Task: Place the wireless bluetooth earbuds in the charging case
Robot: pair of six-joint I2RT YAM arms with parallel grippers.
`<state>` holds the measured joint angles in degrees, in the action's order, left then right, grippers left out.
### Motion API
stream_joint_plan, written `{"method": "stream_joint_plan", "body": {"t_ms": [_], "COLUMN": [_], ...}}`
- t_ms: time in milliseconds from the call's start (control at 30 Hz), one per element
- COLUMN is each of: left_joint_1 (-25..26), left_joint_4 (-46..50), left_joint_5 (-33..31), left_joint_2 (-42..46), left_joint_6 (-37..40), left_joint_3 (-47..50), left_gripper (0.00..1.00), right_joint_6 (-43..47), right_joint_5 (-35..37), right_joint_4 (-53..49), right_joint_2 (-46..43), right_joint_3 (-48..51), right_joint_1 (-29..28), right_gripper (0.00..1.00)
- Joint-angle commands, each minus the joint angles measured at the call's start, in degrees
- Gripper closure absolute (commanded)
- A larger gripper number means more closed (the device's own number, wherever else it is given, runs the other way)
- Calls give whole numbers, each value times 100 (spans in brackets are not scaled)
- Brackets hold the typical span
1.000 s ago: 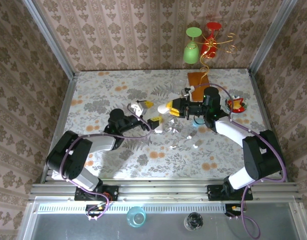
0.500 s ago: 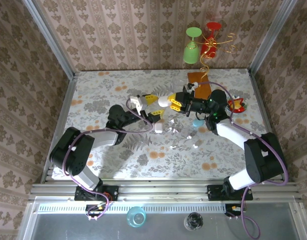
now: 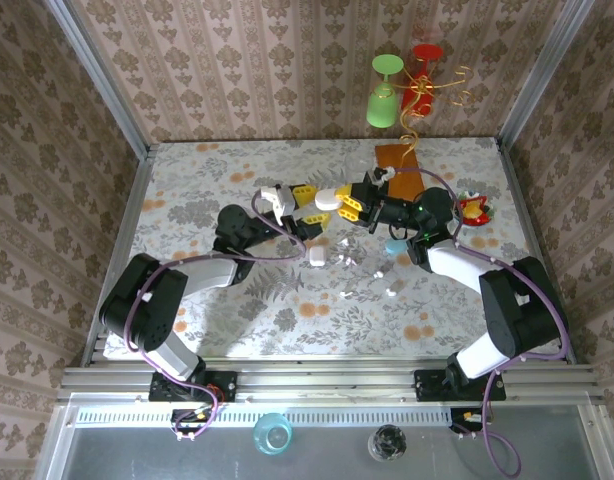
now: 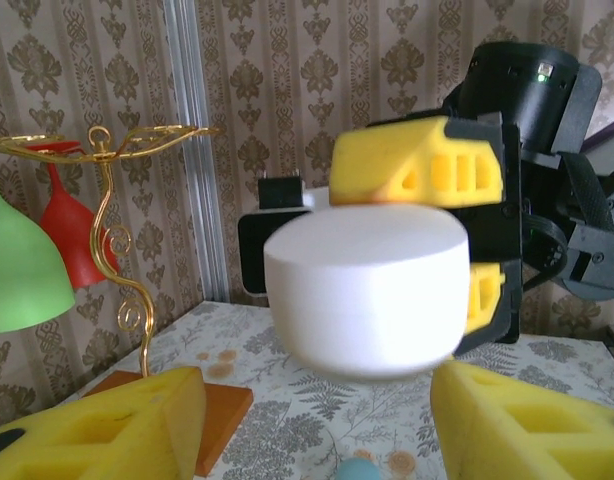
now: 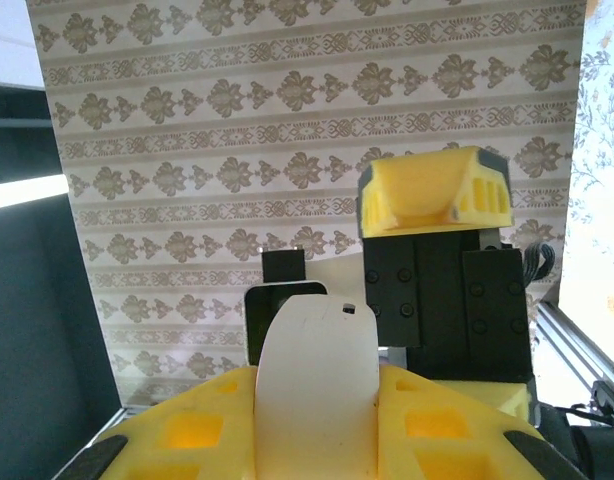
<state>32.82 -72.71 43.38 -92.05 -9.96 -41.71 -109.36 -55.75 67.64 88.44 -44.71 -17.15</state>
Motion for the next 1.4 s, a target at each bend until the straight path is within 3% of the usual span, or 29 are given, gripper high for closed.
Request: {"method": "stream_joint_plan", "body": {"t_ms": [0, 433, 767, 1033, 1167, 1367], "left_joint_1": [85, 124, 118, 146, 142, 159], "left_joint_4": [-202, -200, -209, -205, -214, -215], "left_joint_5": [146, 234, 202, 246, 276, 266], "left_joint_2": [33, -134, -279, -271, -281, -294], "left_joint_6": [-171, -607, -707, -751, -690, -653], "left_joint_3": [-261, -476, -495, -548, -514, -474], "left_gripper": [40, 48, 44, 53, 43, 46], "right_joint_6": [-29, -77, -54, -58, -56, -25], "right_joint_5": [103, 90, 90, 117, 119, 125], "right_joint_4": [355, 530, 597, 614, 626, 606], "right_joint_2": [40, 206, 104, 156, 101, 92], "right_joint_3": [69, 41, -11, 25, 3, -11], "right_joint_1": [-43, -42, -41, -39, -35, -43], "right_gripper": [100, 100, 100, 100, 100, 100]}}
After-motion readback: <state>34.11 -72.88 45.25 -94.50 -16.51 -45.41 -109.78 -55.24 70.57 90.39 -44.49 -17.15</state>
